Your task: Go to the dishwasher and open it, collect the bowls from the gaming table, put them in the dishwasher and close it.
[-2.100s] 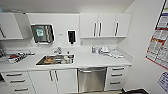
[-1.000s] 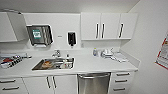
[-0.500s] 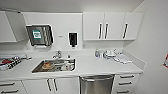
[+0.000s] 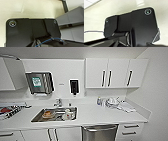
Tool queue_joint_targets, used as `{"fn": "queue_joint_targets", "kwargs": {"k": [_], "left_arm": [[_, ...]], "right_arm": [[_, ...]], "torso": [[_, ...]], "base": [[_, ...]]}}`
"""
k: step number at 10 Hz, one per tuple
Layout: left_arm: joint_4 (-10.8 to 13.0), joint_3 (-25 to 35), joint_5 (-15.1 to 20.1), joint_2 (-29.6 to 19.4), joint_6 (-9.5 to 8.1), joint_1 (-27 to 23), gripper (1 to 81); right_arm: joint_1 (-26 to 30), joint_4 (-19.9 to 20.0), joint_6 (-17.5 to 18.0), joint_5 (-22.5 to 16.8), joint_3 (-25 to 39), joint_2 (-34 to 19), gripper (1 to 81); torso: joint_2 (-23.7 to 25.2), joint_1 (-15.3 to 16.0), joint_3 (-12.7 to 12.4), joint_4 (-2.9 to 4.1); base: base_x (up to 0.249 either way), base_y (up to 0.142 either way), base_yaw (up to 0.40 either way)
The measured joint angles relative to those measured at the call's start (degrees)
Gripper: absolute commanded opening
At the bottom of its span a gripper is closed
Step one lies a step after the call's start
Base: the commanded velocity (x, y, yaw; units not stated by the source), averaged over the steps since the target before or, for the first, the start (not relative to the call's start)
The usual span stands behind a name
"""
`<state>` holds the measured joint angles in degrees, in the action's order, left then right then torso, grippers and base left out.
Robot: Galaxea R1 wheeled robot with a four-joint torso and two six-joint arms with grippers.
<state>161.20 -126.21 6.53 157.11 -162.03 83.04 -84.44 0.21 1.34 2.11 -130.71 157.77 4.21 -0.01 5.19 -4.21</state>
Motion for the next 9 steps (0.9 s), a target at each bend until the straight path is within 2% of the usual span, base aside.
{"fn": "queue_joint_targets", "kwargs": {"k": [9], "left_arm": [[0.0,-0.1,-0.1,0.2,0.0,0.0,81.1]], "right_arm": [[0.0,0.0,0.0,-0.1,0.0,0.5,81.1]], "torso": [[0.0,0.0,0.0,0.0]], "base": [[0.132,0.0,0.0]]}}
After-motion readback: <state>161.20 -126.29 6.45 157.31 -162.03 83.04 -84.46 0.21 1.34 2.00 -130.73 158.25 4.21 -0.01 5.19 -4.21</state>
